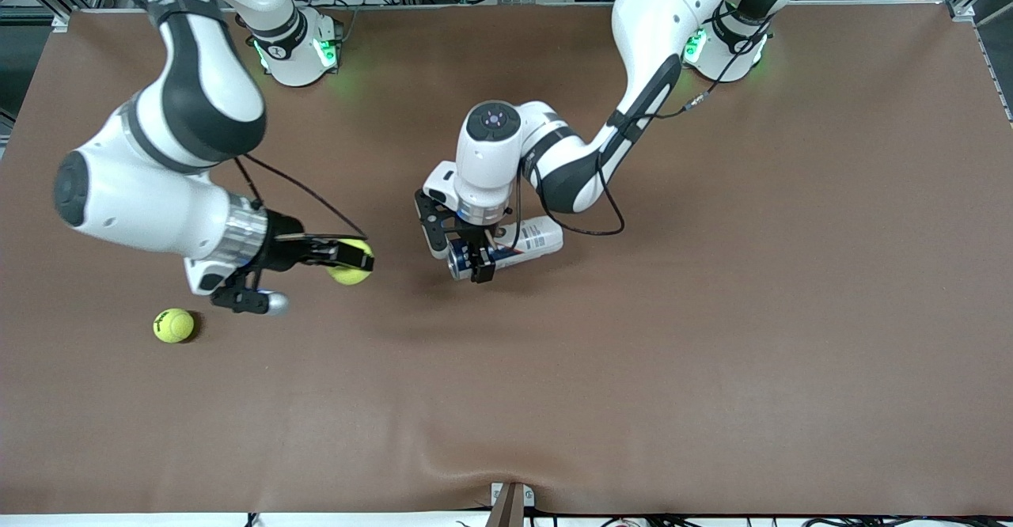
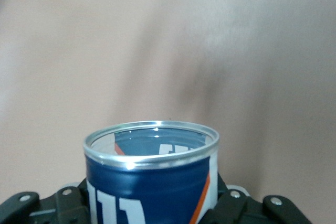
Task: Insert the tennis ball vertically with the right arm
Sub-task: 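Hold the can upright with the left gripper while the right gripper brings the ball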
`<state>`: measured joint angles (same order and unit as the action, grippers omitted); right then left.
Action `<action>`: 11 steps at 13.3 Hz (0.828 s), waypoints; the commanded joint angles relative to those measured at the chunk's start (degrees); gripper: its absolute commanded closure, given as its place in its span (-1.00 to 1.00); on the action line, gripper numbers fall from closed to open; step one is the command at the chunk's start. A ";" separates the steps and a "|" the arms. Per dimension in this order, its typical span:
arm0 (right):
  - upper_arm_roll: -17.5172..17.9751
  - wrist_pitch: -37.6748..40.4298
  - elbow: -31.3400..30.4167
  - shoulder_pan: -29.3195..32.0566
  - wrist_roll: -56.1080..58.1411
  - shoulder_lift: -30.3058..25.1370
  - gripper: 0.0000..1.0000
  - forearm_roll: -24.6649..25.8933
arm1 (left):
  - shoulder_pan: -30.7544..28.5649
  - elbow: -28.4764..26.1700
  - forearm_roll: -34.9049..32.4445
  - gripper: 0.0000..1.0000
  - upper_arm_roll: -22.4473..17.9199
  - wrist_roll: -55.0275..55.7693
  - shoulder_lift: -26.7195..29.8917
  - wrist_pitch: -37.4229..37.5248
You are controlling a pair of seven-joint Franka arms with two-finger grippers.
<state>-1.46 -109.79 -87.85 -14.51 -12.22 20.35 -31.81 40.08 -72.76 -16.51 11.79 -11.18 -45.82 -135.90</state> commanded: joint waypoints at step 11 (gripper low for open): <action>0.32 1.15 -0.92 5.64 13.45 0.13 0.56 0.34 | 11.59 -1.60 -27.50 -0.55 -1.16 48.75 1.26 -5.95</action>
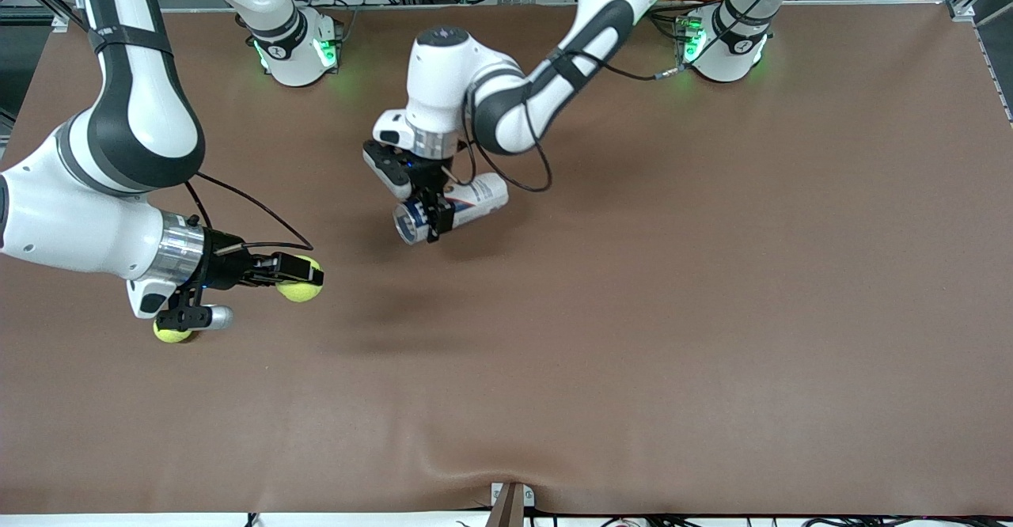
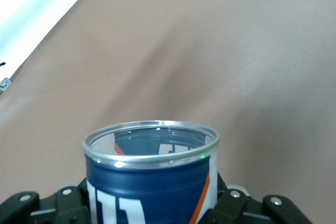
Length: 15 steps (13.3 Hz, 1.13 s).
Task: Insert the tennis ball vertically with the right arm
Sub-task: 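Hold the can upright with the left gripper while the right gripper brings the ball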
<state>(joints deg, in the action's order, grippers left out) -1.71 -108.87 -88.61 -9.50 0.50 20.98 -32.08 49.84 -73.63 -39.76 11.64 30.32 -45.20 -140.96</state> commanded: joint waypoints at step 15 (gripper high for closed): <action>0.57 0.23 0.10 -0.25 0.64 -0.59 0.56 2.73 | 8.43 -1.42 -43.80 -0.56 -1.01 59.75 -1.20 6.22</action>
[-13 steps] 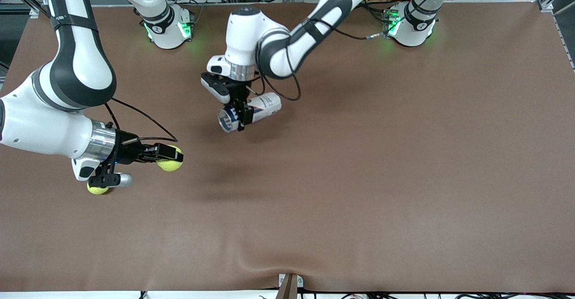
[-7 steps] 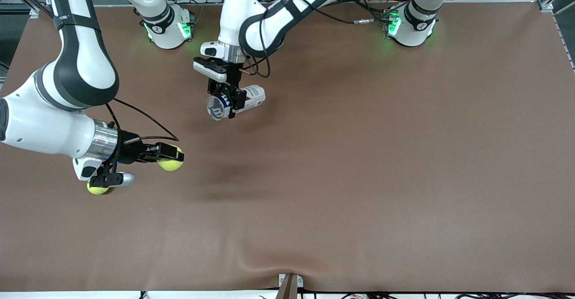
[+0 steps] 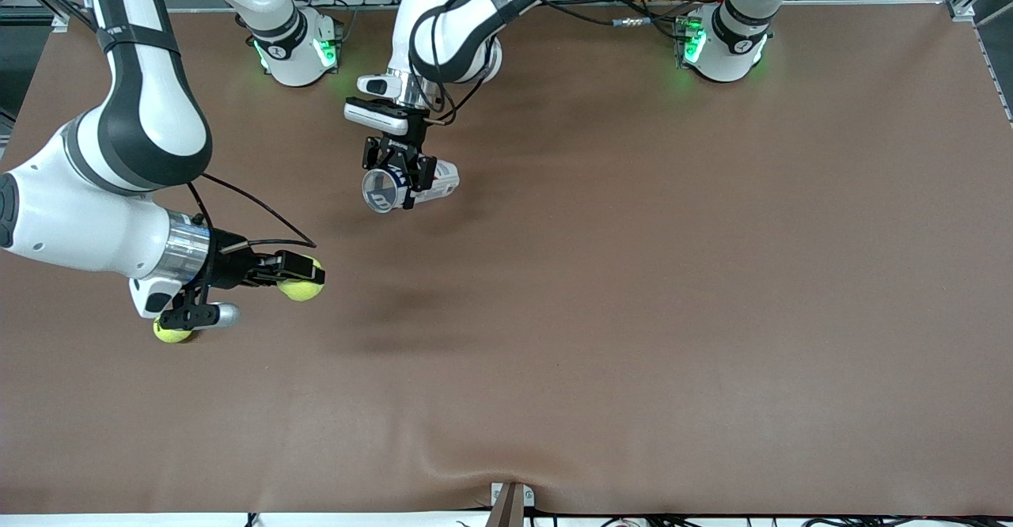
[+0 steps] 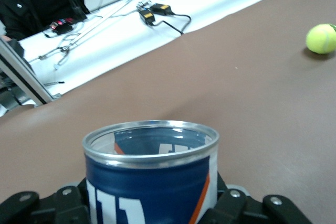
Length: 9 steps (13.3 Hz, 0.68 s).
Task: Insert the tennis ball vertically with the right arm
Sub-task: 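Hold the can upright with the left gripper while the right gripper brings the ball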
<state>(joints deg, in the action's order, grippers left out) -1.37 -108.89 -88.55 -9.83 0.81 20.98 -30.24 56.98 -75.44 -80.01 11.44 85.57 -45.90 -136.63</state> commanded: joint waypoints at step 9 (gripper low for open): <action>0.22 0.35 -0.66 -0.80 -0.28 -0.77 0.54 1.06 | 4.01 0.47 -24.21 -0.56 -0.72 25.16 -4.28 11.74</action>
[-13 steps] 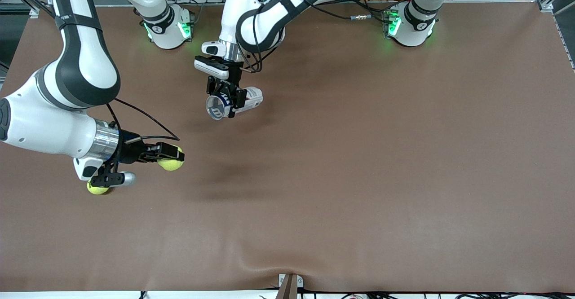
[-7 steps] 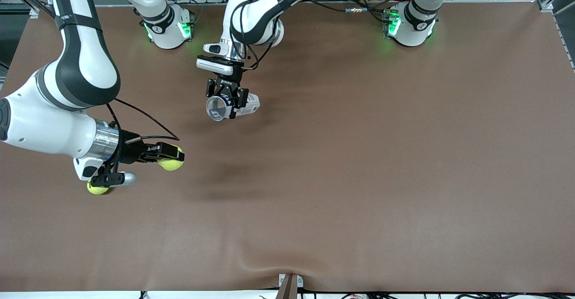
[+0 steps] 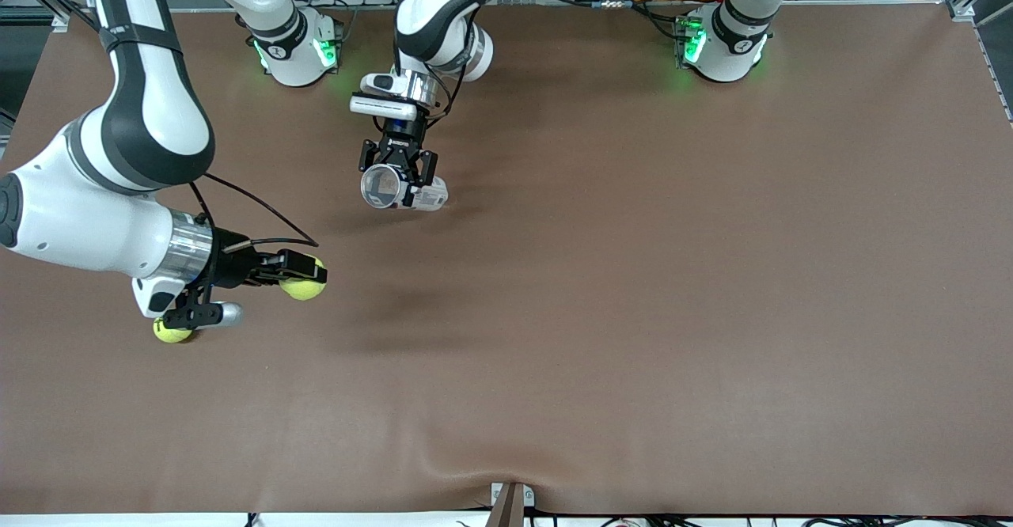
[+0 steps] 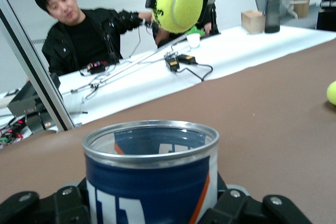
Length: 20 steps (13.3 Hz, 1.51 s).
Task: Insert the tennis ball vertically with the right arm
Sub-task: 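Hold the can upright with the left gripper while the right gripper brings the ball, then position the ball over the can opening and open the right gripper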
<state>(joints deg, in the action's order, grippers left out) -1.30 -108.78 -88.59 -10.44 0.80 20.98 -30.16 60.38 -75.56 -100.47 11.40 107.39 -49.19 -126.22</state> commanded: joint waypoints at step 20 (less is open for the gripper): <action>0.33 11.22 -3.34 -11.52 -23.82 -7.53 0.54 11.62 | 3.96 0.24 -17.30 -0.58 -0.68 23.03 -8.38 19.52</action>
<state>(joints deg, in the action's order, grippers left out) -0.96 -97.92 -89.53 -20.39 -20.03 15.45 -19.84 63.99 -76.60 -114.73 10.81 128.51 -55.97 -108.15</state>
